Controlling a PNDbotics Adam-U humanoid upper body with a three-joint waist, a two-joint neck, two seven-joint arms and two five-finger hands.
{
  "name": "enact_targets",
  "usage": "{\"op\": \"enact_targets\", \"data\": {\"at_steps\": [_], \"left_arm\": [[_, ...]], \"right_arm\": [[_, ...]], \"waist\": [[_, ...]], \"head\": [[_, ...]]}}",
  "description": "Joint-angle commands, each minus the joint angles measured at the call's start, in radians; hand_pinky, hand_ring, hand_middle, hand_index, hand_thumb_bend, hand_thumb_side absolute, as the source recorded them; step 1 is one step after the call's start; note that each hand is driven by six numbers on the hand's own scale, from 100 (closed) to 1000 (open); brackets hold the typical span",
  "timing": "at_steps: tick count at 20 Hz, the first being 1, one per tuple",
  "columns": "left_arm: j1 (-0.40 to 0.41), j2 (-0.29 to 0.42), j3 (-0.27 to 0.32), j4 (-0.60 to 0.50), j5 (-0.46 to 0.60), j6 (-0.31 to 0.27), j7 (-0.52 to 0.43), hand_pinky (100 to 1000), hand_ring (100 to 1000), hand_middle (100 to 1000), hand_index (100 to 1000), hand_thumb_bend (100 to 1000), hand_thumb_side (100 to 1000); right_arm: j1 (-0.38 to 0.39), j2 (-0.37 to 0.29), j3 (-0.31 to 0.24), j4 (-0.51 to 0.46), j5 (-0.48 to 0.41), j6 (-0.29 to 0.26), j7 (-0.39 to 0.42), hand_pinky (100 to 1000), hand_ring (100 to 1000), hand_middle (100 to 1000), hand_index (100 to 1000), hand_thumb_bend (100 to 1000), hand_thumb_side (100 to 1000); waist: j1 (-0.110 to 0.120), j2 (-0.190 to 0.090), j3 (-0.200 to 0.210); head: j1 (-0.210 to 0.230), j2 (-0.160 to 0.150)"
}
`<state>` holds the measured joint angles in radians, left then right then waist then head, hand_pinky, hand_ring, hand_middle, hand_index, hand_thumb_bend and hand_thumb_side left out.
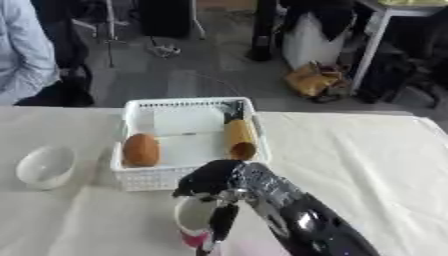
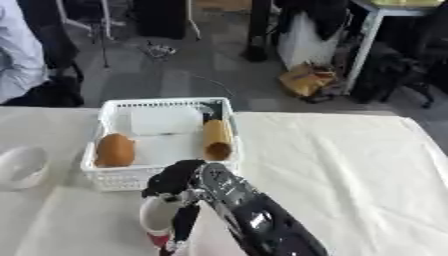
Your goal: Pick up objects on the table and place them in the box.
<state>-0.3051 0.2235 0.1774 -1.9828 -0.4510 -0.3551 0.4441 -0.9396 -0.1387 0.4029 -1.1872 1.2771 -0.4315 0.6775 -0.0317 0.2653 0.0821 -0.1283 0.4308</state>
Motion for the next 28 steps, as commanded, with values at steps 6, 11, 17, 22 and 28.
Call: {"op": "enact_targets", "data": {"at_steps": [6,11,17,22,28], "left_arm": [[-0.010,0.009,-0.001,-0.017,0.005,0.000,-0.004,919,838,821,824,199,1000],[-0.009,0.008,0.000,-0.017,0.004,0.003,-0.003,921,838,820,822,195,1000],[-0.009,0.008,0.002,-0.017,0.004,0.006,-0.001,922,838,820,821,183,1000],[-0.009,0.008,0.003,-0.017,0.004,0.008,0.000,923,838,820,822,180,1000],[-0.008,0.008,0.004,-0.017,0.003,0.010,0.000,927,838,820,822,179,1000]], "right_arm": [[-0.003,-0.033,-0.011,0.016,-0.005,-0.096,0.082,629,800,919,1000,566,578],[-0.002,-0.035,-0.008,0.017,-0.017,-0.092,0.087,593,760,881,968,533,547],[-0.001,-0.037,-0.005,0.018,-0.028,-0.086,0.095,552,721,764,872,513,522],[-0.002,-0.040,-0.004,0.017,-0.049,-0.083,0.116,532,698,721,804,479,510],[-0.006,-0.048,-0.001,0.000,-0.079,-0.076,0.134,516,675,695,761,456,504]], "waist": [[0.005,-0.012,0.003],[0.006,-0.012,0.001],[0.006,-0.013,-0.001],[0.006,-0.016,-0.004],[0.005,-0.018,-0.007]], "head": [[-0.008,-0.009],[-0.009,-0.006],[-0.010,-0.003],[-0.008,-0.002],[-0.008,-0.005]]}}
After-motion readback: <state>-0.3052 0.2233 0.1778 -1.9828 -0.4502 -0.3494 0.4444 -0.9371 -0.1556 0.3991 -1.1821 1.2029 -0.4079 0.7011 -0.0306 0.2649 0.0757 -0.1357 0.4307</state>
